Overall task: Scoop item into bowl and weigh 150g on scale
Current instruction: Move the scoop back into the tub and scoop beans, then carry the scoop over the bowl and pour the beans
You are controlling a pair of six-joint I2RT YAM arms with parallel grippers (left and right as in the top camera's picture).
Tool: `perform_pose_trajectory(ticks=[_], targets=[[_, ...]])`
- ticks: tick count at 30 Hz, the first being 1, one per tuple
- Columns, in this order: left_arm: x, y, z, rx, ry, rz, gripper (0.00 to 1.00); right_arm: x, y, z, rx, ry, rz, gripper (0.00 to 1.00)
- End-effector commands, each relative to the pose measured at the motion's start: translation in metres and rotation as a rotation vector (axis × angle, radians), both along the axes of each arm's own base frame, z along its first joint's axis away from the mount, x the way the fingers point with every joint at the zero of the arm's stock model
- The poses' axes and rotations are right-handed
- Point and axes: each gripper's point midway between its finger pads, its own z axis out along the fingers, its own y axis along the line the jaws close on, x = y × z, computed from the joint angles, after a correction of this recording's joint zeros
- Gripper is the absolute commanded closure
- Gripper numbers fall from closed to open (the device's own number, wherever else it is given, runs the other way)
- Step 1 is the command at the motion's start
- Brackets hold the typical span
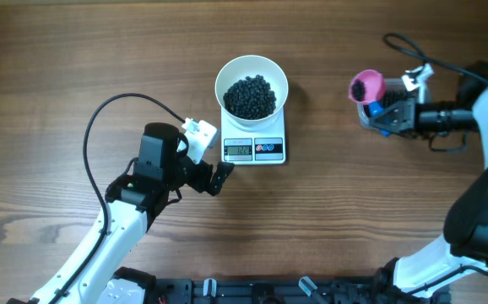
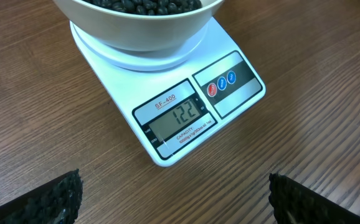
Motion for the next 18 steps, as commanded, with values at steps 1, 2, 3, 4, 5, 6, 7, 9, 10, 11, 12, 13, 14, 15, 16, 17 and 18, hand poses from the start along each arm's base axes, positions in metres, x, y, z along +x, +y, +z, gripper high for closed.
perform_pose_trajectory(ticks=[1,2,3,4,5,6,7,9,10,11,12,13,14,15,16,17,18], targets=[[0.0,0.0,-0.001,0.002,0.002,0.004,0.0,0.016,0.032,0.033,0.016,-0.102,0.083,0.96],[0.0,0.0,-0.001,0.001,0.002,0.004,0.0,0.019,0.042,0.038,0.012,-0.108,0.102,0.96],[0.0,0.0,-0.001,0.001,0.002,0.004,0.0,0.021,0.055,0.043,0.007,-0.119,0.128,0.96],[0.0,0.0,-0.001,0.001,0.002,0.004,0.0,0.024,0.069,0.047,-0.02,-0.123,0.157,0.96],[0.0,0.0,-0.001,0.001,0.002,0.004,0.0,0.025,0.076,0.048,-0.043,-0.123,0.17,0.96],[0.0,0.0,-0.001,0.001,0.002,0.004,0.0,0.027,0.086,0.051,-0.07,-0.129,0.19,0.96],[0.0,0.0,-0.001,0.001,0.002,0.004,0.0,0.028,0.099,0.056,-0.095,-0.142,0.216,0.96],[0.0,0.0,-0.001,0.001,0.002,0.004,0.0,0.029,0.123,0.066,-0.148,-0.171,0.259,0.96],[0.0,0.0,-0.001,0.001,0.002,0.004,0.0,0.03,0.133,0.067,-0.183,-0.185,0.278,0.96],[0.0,0.0,-0.001,0.001,0.002,0.004,0.0,0.029,0.139,0.067,-0.206,-0.195,0.291,0.96],[0.0,0.0,-0.001,0.001,0.002,0.004,0.0,0.029,0.15,0.066,-0.257,-0.219,0.319,0.96],[0.0,0.0,-0.001,0.001,0.002,0.004,0.0,0.03,0.156,0.064,-0.305,-0.227,0.322,0.96],[0.0,0.0,-0.001,0.001,0.002,0.004,0.0,0.031,0.162,0.061,-0.358,-0.24,0.325,0.96],[0.0,0.0,-0.001,0.002,0.002,0.004,0.0,0.032,0.168,0.056,-0.426,-0.259,0.329,0.96],[0.0,0.0,-0.001,0.001,0.002,0.004,0.0,0.033,0.174,0.053,-0.481,-0.277,0.332,0.96],[0.0,0.0,-0.001,0.001,0.002,0.004,0.0,0.035,0.179,0.049,-0.569,-0.302,0.32,0.96],[0.0,0.0,-0.001,0.001,0.002,0.004,0.0,0.037,0.181,0.048,-0.63,-0.327,0.316,0.96]])
